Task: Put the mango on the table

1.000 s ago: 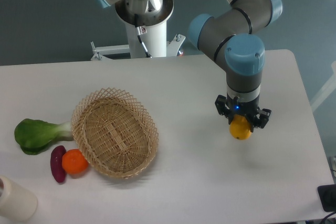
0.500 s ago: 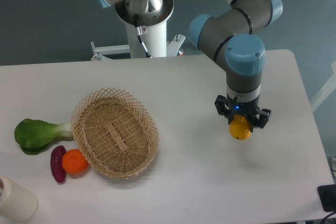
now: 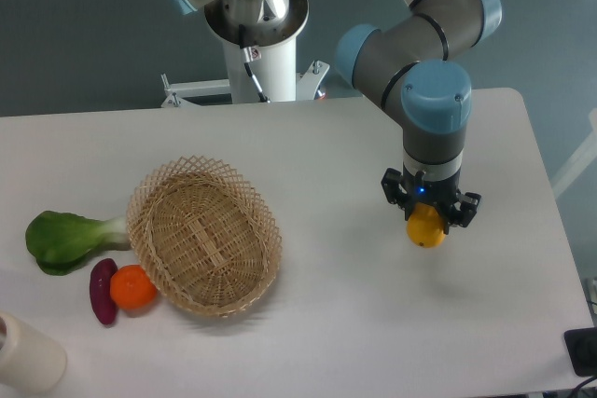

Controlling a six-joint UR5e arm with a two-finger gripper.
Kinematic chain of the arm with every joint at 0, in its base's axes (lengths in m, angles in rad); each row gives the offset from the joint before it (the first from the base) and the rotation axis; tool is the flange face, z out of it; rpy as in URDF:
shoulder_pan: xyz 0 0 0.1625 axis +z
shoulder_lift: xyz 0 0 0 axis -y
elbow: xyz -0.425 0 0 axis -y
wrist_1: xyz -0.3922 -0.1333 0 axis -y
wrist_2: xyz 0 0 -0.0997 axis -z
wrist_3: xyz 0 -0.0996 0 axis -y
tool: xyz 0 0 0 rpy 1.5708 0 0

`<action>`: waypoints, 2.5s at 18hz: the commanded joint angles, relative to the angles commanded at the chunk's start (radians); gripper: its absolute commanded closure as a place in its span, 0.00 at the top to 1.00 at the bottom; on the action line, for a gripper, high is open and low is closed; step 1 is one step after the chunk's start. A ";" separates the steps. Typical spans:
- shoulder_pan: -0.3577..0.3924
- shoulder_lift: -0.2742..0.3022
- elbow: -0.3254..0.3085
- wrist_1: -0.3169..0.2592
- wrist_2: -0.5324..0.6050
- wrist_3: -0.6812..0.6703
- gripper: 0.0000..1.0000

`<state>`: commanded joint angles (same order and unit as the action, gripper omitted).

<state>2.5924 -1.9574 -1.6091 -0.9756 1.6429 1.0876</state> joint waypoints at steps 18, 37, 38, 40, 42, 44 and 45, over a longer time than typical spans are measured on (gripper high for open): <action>-0.057 -0.135 0.051 0.014 0.002 -0.144 0.34; -0.051 -0.155 0.040 0.092 0.002 -0.144 1.00; -0.049 -0.152 0.043 0.092 0.000 -0.149 1.00; -0.045 -0.137 0.046 0.092 -0.003 -0.173 1.00; -0.034 -0.127 0.055 0.092 -0.003 -0.184 1.00; -0.017 -0.109 0.063 0.083 -0.008 -0.178 1.00; 0.000 -0.104 0.063 0.075 -0.024 -0.173 1.00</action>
<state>2.5923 -2.0617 -1.5463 -0.9004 1.6185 0.9142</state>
